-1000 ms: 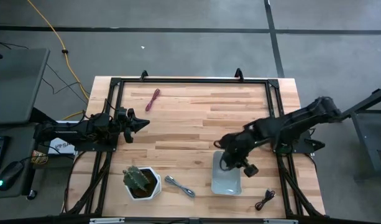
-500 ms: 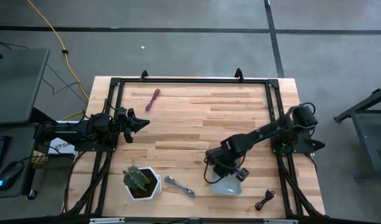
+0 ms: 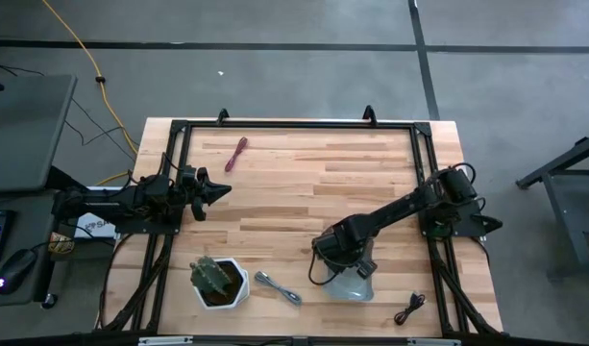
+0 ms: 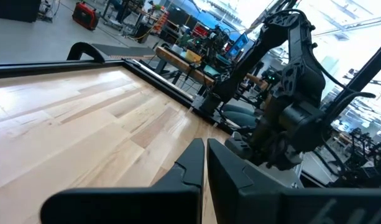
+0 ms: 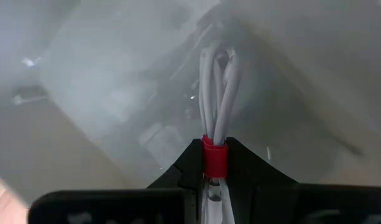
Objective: Pick and place USB-C Cables
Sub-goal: Put the white charger cable into the gray bin
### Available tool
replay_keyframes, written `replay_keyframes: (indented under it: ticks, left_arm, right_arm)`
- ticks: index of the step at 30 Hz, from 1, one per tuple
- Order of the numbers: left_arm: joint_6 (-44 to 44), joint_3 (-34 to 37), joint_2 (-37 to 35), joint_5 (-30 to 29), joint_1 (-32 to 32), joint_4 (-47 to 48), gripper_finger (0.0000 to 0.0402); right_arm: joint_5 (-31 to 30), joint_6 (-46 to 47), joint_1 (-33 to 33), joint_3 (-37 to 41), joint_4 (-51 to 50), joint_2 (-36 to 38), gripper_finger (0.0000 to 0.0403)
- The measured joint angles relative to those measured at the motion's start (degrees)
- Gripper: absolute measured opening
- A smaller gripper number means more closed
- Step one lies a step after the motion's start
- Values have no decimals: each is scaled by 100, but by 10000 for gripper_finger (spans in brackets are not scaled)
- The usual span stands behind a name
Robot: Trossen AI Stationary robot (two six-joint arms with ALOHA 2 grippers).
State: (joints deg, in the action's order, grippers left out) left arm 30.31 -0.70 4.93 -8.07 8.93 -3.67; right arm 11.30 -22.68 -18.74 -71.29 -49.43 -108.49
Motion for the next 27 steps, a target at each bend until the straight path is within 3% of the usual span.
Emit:
replay_keyframes:
  ticks: [8,18,27]
  left_arm:
    - [-2,-1,-2,-1,-2,-1,1]
    - [1,-1,0,0,-2,1,1]
    - [2,1,-1,-1,-2,1,1]
  right_arm:
    - [-231,466,-2,-9,81,-102,29]
    - [-229,963,-2,-9,210,-109,69]
    - [-220,1279,0,-7,317,-115,75]
